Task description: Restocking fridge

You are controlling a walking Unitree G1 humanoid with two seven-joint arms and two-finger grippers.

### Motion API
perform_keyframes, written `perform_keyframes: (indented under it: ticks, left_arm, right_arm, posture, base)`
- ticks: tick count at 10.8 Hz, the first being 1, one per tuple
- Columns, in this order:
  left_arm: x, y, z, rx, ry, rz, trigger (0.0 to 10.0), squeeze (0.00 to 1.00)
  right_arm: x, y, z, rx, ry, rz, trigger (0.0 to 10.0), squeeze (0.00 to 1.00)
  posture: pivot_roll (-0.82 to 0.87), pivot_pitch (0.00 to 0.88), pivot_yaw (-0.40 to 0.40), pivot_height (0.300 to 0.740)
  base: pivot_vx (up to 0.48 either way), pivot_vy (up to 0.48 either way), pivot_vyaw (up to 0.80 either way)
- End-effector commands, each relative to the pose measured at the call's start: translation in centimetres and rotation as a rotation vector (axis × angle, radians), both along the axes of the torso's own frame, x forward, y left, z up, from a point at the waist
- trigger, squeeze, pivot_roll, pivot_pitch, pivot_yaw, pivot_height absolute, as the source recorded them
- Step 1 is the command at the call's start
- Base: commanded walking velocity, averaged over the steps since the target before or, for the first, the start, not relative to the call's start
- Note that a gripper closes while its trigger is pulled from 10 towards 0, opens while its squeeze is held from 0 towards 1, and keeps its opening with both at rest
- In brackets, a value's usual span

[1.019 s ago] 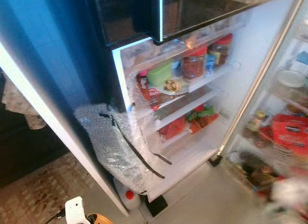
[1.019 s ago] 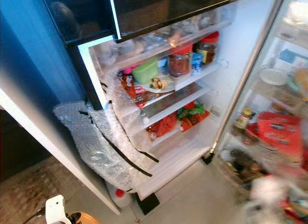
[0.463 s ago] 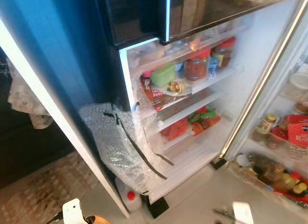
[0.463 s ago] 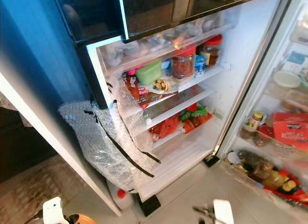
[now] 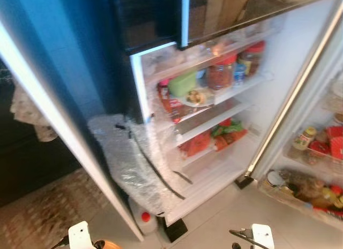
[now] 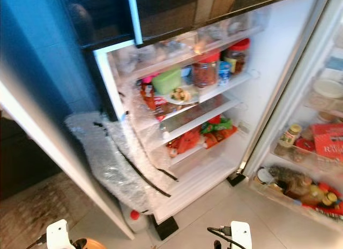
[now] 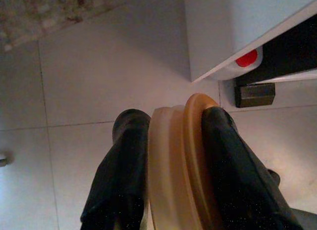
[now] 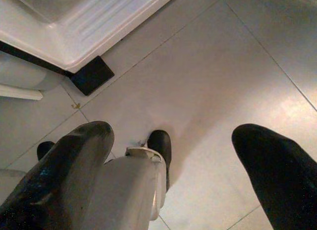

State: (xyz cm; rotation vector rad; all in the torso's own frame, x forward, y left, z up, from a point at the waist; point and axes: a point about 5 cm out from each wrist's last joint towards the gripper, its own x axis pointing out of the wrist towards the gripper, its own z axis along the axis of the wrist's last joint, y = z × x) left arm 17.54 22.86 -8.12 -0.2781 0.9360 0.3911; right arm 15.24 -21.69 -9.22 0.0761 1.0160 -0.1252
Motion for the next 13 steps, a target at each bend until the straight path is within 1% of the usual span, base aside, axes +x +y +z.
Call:
perform_keyframes:
  ticks: [1,5,7,8,9,10,11,13]
  left_arm:
    - [-0.82,0.02,-0.40,-0.002,0.041,-0.001,10.0,0.00]
    - [-0.84,-0.10,-0.43,0.000,0.045,-0.013,10.0,0.00]
    - [-0.83,-0.12,-0.44,0.000,0.045,-0.017,10.0,0.00]
    - [-0.81,-0.11,-0.43,0.002,0.045,-0.016,10.0,0.00]
    - [-0.79,-0.11,-0.42,0.002,0.045,-0.015,10.0,0.00]
    - [-0.76,-0.09,-0.40,0.002,0.043,-0.013,10.0,0.00]
    - [-0.72,-0.09,-0.38,0.002,0.042,-0.014,10.0,0.00]
    - [-0.71,-0.11,-0.38,0.001,0.042,-0.013,10.0,0.00]
  right_arm:
    - [-0.25,0.40,-0.16,0.005,0.007,0.024,10.0,0.00]
    - [-0.18,0.28,-0.07,-0.005,-0.011,0.031,10.0,0.00]
    - [-0.13,0.26,-0.03,-0.016,-0.017,0.046,10.0,0.00]
    - [-0.18,0.33,-0.06,0.010,-0.023,0.014,10.0,0.00]
    - [-0.08,0.29,0.01,-0.001,-0.034,0.022,10.0,0.00]
    - [-0.10,0.21,0.02,-0.003,-0.038,0.005,10.0,0.00]
    - [-0.15,0.19,0.00,-0.008,-0.033,0.020,10.0,0.00]
    - [-0.26,-0.07,0.01,-0.025,-0.031,0.006,10.0,0.00]
  posture:
    - [-0.12,0.000,0.071,0.740]
    - [-0.13,0.000,0.074,0.740]
    - [-0.12,0.004,0.075,0.740]
    - [-0.12,0.008,0.074,0.740]
    - [-0.12,0.010,0.074,0.740]
    - [-0.13,0.014,0.076,0.740]
    - [-0.13,0.014,0.076,0.740]
    - [-0.13,0.018,0.075,0.740]
  base:
    - [0.000,-0.255,0.00]
    - [0.000,-0.315,0.00]
    - [0.000,-0.334,0.55]
    - [0.000,-0.330,0.00]
    - [0.000,-0.334,0.00]
    - [0.000,-0.334,0.00]
    - [0.000,-0.330,0.00]
    - [0.000,-0.334,0.00]
